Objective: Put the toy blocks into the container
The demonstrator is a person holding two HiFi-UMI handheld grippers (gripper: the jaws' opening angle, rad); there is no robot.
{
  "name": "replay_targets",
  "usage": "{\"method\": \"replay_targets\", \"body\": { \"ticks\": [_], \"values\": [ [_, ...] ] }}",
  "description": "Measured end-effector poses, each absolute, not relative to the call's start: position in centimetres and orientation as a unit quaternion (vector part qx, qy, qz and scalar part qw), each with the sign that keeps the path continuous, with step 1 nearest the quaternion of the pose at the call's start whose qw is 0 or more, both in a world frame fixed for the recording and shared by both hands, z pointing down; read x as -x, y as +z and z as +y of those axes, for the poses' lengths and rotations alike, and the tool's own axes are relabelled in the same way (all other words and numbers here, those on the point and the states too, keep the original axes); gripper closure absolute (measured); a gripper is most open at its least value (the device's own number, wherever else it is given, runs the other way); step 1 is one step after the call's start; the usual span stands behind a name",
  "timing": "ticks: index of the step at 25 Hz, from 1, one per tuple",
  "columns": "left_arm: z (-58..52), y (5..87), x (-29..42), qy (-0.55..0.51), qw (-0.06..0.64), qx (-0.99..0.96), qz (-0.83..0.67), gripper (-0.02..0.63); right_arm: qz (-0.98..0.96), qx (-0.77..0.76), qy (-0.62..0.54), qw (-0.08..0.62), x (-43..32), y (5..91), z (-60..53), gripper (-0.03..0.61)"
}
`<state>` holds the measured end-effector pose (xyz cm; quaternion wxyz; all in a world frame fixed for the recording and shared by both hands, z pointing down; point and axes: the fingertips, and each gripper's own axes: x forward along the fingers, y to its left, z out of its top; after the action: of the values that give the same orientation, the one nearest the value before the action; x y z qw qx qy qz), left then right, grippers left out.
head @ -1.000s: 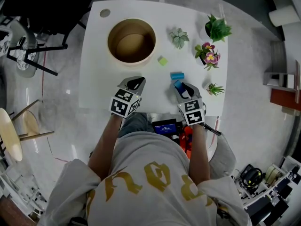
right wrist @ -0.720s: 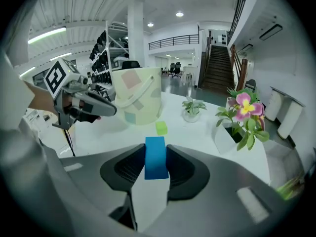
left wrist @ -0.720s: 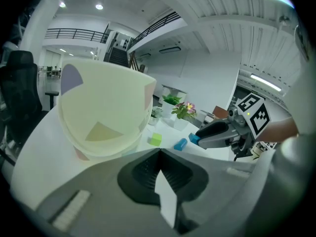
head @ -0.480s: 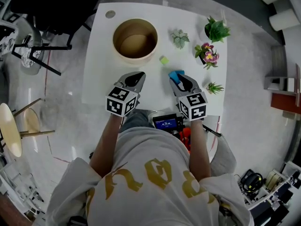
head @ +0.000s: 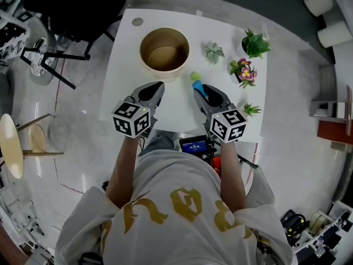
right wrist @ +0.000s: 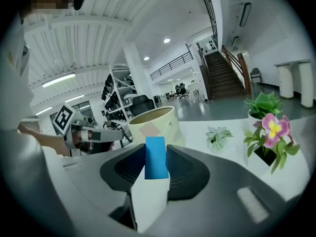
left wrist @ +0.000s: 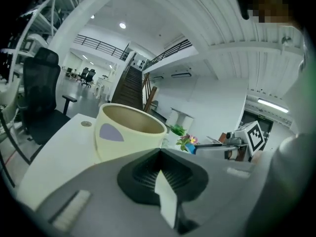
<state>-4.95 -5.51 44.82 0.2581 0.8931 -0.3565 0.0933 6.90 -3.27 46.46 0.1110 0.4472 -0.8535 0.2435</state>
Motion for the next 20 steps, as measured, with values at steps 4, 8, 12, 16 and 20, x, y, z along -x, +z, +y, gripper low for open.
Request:
{"method": "replay_targets", "body": {
  "ticks": [4, 8, 12, 16, 20],
  "values": [
    [-6.1, 42.7, 5.8, 0.053, 0.247, -0.897, -0.363, 0.612, -0.863, -0.440, 0.224, 0.108, -5.9, 44.8, -4.3, 0.420],
    [-6.8, 41.1, 7.0, 0.032, 0.236, -0.891, -0.386, 0.612, -0.866, -0.443, 0.217, 0.075, -5.2, 42.6, -5.4, 0.420],
    [-7.7, 39.6, 8.2, 0.016, 0.225, -0.888, -0.401, 0.612, -0.867, -0.448, 0.210, 0.062, -4.5, 41.3, -6.7, 0.420],
    [-8.4, 39.4, 8.6, 0.037, 0.212, -0.888, -0.407, 0.612, -0.868, -0.449, 0.201, 0.060, -3.7, 40.6, -7.9, 0.420],
    [-9.5, 39.5, 9.0, 0.039, 0.212, -0.885, -0.412, 0.614, -0.871, -0.449, 0.188, 0.067, -2.8, 40.1, -9.3, 0.420]
  ]
}}
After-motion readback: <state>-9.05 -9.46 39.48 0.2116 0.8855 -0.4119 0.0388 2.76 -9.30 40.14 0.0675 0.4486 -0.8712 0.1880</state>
